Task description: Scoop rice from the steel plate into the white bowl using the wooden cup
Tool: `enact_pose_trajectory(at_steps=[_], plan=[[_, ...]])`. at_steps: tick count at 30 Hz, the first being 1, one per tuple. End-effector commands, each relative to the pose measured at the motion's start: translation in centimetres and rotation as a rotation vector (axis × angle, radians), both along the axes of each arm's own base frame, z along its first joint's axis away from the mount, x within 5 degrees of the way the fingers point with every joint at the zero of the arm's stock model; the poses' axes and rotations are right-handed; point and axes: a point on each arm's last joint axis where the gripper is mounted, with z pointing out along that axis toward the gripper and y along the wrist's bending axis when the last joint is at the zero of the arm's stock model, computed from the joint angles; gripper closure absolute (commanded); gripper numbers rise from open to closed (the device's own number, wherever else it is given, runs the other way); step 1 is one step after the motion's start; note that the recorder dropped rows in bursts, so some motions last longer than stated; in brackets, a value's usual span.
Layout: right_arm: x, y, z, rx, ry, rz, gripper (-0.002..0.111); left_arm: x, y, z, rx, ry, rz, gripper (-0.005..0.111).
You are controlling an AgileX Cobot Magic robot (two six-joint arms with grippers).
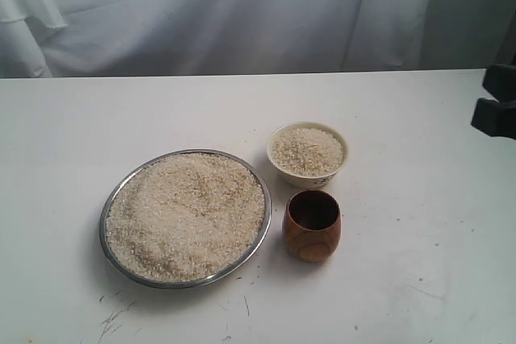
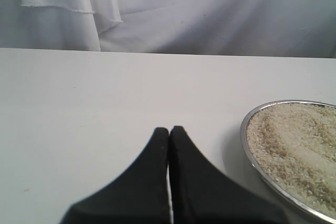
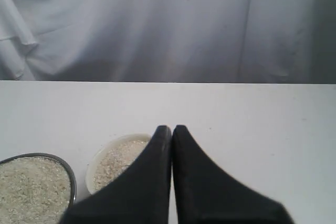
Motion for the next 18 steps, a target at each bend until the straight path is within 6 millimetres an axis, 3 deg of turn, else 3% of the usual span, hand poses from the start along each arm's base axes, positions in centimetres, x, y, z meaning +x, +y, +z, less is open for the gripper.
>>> enact_pose_trajectory(at_steps=[1,7,18], plan=[[-1.9,-1.8,0.2,0.019,-0.034,-0.074,0.108,0.0,0.0,-0.1,-0.004,-0.007,-0.001,0.107],[-4.4,-3.8,-0.3,0.049,-0.095,-0.172,0.108,0.0,0.0,-0.1,-0.004,-0.007,-0.001,0.107],[-8.5,-5.2,-2.9,0.063,-0.138,-0.235,0.108,0.0,0.0,-0.1,-0.004,-0.007,-0.001,0.107]])
